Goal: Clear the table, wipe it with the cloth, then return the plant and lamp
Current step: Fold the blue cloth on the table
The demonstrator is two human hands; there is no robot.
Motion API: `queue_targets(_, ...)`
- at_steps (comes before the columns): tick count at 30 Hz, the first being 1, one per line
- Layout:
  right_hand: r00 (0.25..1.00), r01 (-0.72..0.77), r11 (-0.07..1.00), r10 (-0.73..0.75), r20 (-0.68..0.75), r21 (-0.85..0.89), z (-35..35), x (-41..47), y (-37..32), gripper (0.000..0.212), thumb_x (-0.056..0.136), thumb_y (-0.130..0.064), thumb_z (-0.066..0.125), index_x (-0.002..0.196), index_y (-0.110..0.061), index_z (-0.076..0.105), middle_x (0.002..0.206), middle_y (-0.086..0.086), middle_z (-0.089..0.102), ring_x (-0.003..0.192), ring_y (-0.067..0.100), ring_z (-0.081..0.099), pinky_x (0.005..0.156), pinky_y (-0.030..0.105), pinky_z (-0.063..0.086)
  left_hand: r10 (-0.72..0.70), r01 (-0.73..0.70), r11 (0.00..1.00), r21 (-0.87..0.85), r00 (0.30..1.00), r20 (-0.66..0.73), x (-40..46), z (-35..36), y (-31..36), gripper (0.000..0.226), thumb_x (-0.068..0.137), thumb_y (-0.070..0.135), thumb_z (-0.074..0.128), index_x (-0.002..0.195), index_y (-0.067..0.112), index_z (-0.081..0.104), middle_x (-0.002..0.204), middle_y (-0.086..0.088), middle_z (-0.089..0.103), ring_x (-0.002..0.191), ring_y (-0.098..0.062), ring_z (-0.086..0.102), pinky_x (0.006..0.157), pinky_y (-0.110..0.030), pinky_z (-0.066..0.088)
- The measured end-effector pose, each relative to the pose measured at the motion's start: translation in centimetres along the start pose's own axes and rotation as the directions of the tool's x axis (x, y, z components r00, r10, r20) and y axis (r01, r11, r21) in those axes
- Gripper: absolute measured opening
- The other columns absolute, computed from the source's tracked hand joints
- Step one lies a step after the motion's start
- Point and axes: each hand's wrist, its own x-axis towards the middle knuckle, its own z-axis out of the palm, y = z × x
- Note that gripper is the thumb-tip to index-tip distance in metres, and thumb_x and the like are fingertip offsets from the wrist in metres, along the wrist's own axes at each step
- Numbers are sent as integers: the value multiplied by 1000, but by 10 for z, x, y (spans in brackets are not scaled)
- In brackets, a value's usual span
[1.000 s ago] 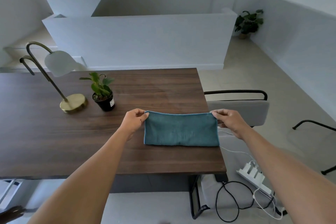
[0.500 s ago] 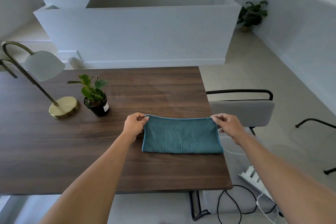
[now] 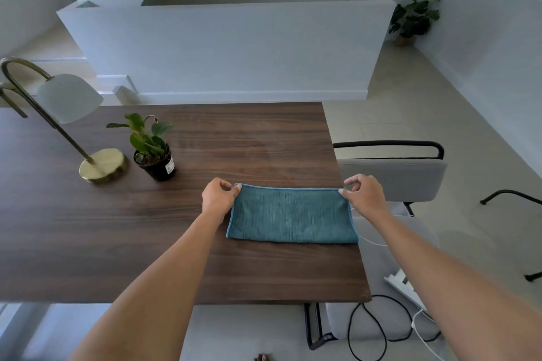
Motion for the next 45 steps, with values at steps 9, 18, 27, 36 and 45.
queue_targets(9, 939, 326, 938, -305, 162, -122, 23, -23, -48, 5, 89, -21, 69, 87, -21, 74, 90, -5, 54, 82, 13, 60, 80, 34, 52, -90, 86, 981, 173, 996, 16, -52, -15, -24, 33, 84, 42, 76, 74, 16, 57, 90, -6, 67, 82, -26, 65, 83, -42, 59)
queue_targets(18, 879, 447, 878, -397, 265, -169, 61, -43, -88, 11, 92, -29, 68, 94, -22, 75, 97, -1, 54, 104, 22, 54, 97, 39, 44, -167, 144, 957, 253, 983, 70, -78, -16, -33, 35, 80, 28, 82, 98, 2, 66, 97, -16, 70, 69, -25, 68, 67, -39, 63)
queue_targets(27, 747, 427, 857, -155, 646, -289, 114, -30, -177, 57, 88, -45, 71, 138, -24, 54, 140, 8, 49, 134, 31, 42, 110, 48, 38, -168, 199, 958, -206, 973, 157, -77, -35, -53, 23, 83, 0, 78, 80, 5, 56, 82, -14, 67, 68, -19, 67, 61, -27, 61)
queue_targets(36, 710, 275, 952, -107, 696, -135, 136, -37, -197, 9, 72, -28, 79, 78, -24, 74, 94, -6, 69, 102, 23, 63, 93, 40, 50, -135, 245, 902, -356, 943, 305, -88, -75, -64, 31, 76, -16, 76, 94, -2, 54, 78, -14, 63, 69, -24, 67, 57, -27, 61)
queue_targets(45, 642, 280, 954, -270, 718, 109, 104, -26, -211, 39, 77, -1, 74, 113, -16, 69, 101, 0, 72, 96, 18, 68, 83, 35, 55, -11, 157, 910, -384, 935, 355, -97, -77, -39, 45, 74, -10, 81, 111, 3, 56, 94, -13, 64, 77, -22, 71, 66, -30, 60)
